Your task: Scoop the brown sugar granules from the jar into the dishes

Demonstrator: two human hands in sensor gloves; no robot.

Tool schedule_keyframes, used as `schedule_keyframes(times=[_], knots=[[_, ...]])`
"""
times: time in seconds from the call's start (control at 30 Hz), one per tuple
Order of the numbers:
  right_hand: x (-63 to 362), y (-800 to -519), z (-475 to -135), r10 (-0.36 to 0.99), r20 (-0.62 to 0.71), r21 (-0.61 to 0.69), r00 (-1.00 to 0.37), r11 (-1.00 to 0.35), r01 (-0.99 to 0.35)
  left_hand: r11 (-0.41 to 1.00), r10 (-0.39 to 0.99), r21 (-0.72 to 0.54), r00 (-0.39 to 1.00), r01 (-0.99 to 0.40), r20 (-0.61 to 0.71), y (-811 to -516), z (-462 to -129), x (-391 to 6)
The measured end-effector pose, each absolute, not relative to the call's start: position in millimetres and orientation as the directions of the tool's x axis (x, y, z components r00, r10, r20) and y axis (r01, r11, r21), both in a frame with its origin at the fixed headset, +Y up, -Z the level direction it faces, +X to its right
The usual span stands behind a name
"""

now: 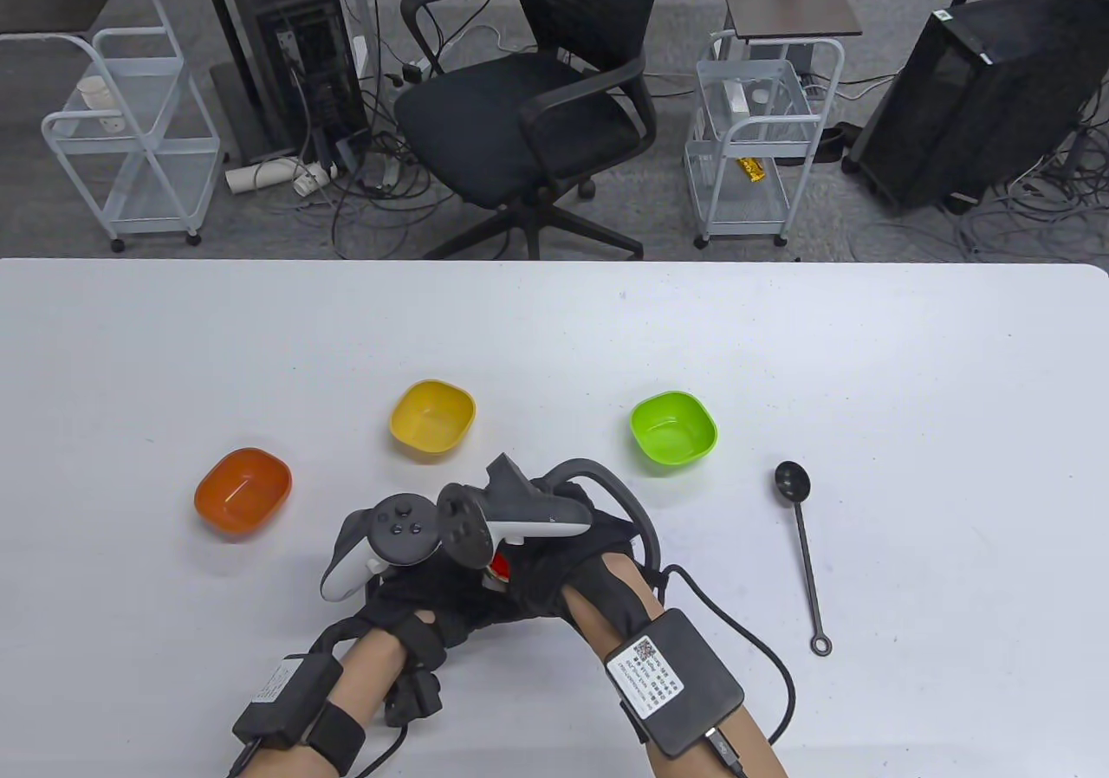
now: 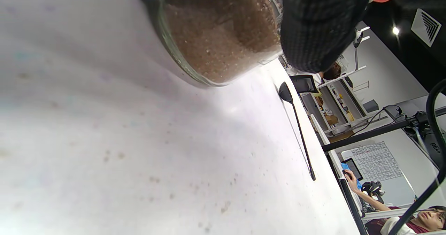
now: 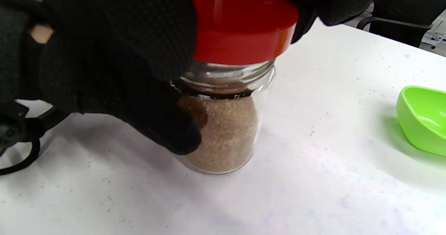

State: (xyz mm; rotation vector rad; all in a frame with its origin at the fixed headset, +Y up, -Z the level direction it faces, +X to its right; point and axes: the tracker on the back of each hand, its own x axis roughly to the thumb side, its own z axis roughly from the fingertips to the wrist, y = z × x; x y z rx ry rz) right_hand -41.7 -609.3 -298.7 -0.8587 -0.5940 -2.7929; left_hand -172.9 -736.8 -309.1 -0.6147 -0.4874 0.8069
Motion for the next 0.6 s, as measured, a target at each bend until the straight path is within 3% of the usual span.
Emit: schedule_keyframes(times=[0.23, 0.6], knots=[[-9, -595, -300, 0.015, 0.478, 0.283, -0.878, -0.949, 0.138, 0.664, 0.694, -0.599, 0.669, -0.449, 0.268, -722, -302, -187], [48, -606, -303, 0.031, 0.290, 0.253, -0.957, -0.967, 0.045, 0.906, 0.313, -0.398, 0.858, -0.142, 0.406, -683, -284, -210]])
